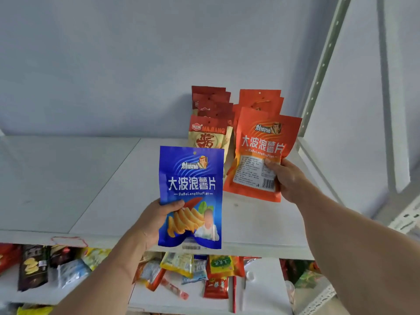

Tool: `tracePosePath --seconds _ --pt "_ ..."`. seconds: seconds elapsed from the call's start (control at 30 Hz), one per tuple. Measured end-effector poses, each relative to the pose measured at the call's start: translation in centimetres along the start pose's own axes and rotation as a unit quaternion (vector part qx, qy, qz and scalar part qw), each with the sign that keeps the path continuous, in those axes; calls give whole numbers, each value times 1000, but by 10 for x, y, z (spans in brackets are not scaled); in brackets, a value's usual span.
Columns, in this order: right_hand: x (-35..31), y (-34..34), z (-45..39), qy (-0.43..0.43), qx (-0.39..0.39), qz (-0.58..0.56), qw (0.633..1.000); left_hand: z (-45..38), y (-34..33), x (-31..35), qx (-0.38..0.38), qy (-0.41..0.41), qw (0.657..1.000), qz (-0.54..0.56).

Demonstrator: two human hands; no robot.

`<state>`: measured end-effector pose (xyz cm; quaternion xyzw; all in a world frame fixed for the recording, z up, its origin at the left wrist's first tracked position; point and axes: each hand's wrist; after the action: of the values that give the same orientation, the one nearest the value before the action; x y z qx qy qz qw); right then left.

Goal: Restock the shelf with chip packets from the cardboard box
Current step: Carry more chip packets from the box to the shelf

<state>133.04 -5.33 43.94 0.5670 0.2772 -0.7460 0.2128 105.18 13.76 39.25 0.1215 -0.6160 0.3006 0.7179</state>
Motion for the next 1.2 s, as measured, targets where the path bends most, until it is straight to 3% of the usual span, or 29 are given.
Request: tracePosePath --seconds 0.53,0.87,0.97,1.07,1.2 --pt "18 27 -148 0 59 86 995 -83 -22 -1 40 8 998 42" --pt "15 17 -140 40 161 186 968 -78 -23 3 61 -13 998 9" --pt "10 9 -128 43 195 272 941 -69 -19 9 65 -29 997 -6" --pt "8 -3 -108 86 221 403 884 -57 -8 17 61 -42 997 -19" --pt "10 -41 -69 198 140 552 798 -43 23 31 69 -67 995 -26"
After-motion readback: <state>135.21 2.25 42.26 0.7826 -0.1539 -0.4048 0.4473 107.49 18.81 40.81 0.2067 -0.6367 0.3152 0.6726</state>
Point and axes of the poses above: each hand's wrist, its own z-axis away from the middle knuckle, its own y-axis out of the back of the hand, x = y × z, and after that the axes turned 6 degrees about -x, right-handed
